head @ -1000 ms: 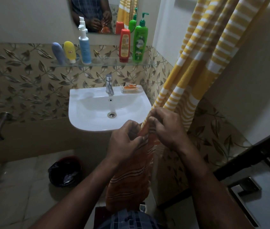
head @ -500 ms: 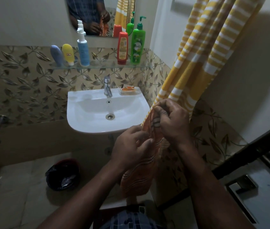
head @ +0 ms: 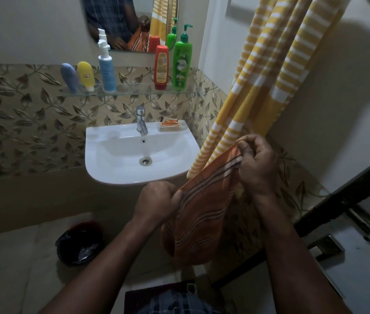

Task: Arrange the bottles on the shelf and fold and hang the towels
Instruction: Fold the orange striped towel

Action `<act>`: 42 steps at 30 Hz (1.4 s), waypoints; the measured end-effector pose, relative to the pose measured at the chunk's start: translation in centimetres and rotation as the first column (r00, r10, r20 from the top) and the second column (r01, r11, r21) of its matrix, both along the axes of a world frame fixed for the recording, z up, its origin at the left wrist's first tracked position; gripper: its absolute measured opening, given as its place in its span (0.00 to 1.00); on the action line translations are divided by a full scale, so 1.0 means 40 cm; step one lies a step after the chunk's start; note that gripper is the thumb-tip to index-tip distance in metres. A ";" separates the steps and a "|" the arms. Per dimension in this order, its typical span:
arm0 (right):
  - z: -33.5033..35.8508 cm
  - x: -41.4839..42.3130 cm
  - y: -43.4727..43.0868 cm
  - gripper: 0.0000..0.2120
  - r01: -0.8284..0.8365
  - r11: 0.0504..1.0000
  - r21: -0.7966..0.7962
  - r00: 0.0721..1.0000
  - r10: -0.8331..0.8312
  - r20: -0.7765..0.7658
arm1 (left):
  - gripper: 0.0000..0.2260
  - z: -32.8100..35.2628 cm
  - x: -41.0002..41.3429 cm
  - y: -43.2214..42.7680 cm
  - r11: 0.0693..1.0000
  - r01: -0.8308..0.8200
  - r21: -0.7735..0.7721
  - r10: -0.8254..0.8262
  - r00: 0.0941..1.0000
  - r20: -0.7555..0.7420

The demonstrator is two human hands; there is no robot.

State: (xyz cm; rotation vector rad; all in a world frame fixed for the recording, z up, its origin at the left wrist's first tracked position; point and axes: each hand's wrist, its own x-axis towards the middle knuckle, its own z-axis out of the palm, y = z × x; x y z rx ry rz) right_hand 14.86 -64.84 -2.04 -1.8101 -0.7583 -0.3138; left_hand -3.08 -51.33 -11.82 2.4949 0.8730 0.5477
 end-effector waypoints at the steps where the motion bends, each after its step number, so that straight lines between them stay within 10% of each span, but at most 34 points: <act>1: -0.005 0.011 -0.004 0.04 0.022 1.000 0.006 1.000 -0.022 -0.019 | 0.20 -0.005 -0.007 0.010 1.000 0.018 -0.003 -0.018 1.000 -0.004; 7: -0.024 0.021 0.018 0.04 -0.106 0.994 0.013 0.977 0.107 -0.182 | 0.16 -0.018 -0.012 -0.018 0.946 0.246 -0.211 -0.233 0.969 0.084; 19: -0.014 -0.040 0.051 0.10 -0.478 0.875 0.078 0.832 0.479 -0.278 | 0.02 0.057 0.050 -0.030 0.906 0.210 -0.368 -0.032 0.899 0.436; 29: 0.009 -0.034 0.044 0.04 -0.579 0.798 0.163 0.722 0.596 -0.352 | 0.10 0.063 0.072 -0.026 0.685 0.385 -0.619 -0.108 0.893 0.436; 42: -0.014 0.000 0.033 0.05 -0.464 0.880 0.100 0.833 0.471 -0.290 | 0.21 0.047 0.036 -0.019 0.618 0.505 -0.602 0.032 0.749 0.662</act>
